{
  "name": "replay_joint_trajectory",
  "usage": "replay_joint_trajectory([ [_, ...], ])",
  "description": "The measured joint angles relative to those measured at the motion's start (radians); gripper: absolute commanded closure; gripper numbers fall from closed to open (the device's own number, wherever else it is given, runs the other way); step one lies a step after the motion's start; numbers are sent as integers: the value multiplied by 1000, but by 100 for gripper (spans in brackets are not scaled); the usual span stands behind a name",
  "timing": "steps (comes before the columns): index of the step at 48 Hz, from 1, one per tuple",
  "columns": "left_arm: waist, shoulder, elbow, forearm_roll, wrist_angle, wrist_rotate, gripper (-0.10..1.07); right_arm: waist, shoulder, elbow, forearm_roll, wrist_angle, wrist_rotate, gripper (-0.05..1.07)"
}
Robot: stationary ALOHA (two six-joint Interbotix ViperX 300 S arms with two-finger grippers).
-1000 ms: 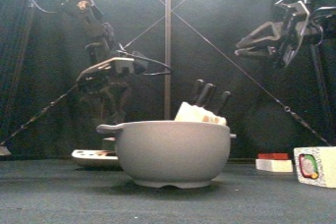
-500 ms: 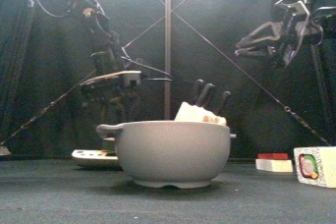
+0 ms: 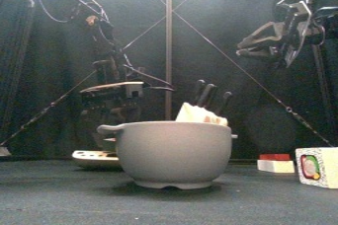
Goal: Grab sushi piece off stove
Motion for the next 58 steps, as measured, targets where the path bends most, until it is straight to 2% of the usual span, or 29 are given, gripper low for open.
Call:
replay_joint_trajectory([
  [29, 9, 6, 0, -3, 0, 0, 23, -2, 0, 0, 0, 0, 0, 34],
  [41, 9, -5, 0, -6, 3, 2, 25, 0, -2, 0, 0, 0, 0, 34],
  [58, -37, -103, 17, 11, -3, 0, 25, -2, -2, 0, -2, 0, 0, 34],
])
